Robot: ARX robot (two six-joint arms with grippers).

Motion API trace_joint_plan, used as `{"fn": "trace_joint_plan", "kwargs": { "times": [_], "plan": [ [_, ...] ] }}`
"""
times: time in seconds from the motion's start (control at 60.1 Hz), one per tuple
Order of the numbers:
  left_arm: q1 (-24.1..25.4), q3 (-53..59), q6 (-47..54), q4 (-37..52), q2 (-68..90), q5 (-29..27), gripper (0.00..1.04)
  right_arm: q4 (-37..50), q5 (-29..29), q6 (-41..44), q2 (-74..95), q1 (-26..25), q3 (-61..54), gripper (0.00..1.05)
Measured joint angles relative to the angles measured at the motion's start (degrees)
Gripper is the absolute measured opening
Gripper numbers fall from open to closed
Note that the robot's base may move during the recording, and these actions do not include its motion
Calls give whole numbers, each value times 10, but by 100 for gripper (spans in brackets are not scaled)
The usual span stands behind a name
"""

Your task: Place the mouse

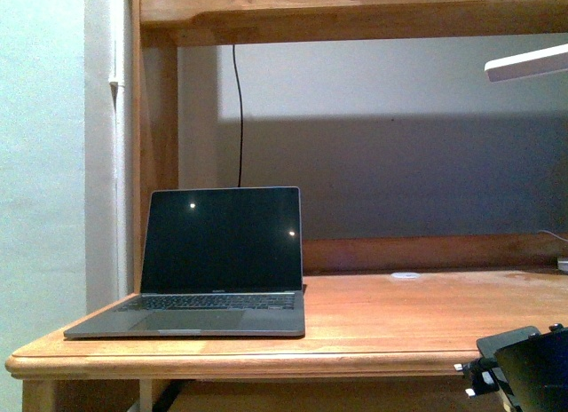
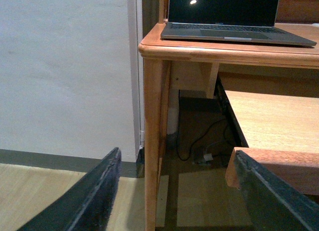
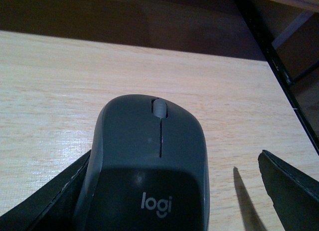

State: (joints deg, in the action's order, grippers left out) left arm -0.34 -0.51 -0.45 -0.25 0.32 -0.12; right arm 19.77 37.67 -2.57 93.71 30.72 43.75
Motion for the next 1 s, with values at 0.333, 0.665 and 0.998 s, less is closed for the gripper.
{"fn": "trace_joint_plan", "kwargs": {
  "times": [0.333, 0.665, 0.998],
  "plan": [
    [0, 0, 0, 0, 0, 0, 97, -78, -64, -58, 2, -9, 37, 63],
    [0, 0, 0, 0, 0, 0, 97, -133, -68, -83, -58, -22, 61, 56],
    [0, 0, 0, 0, 0, 0, 97, -123, -54, -52, -26, 23, 259, 56]
  ]
}}
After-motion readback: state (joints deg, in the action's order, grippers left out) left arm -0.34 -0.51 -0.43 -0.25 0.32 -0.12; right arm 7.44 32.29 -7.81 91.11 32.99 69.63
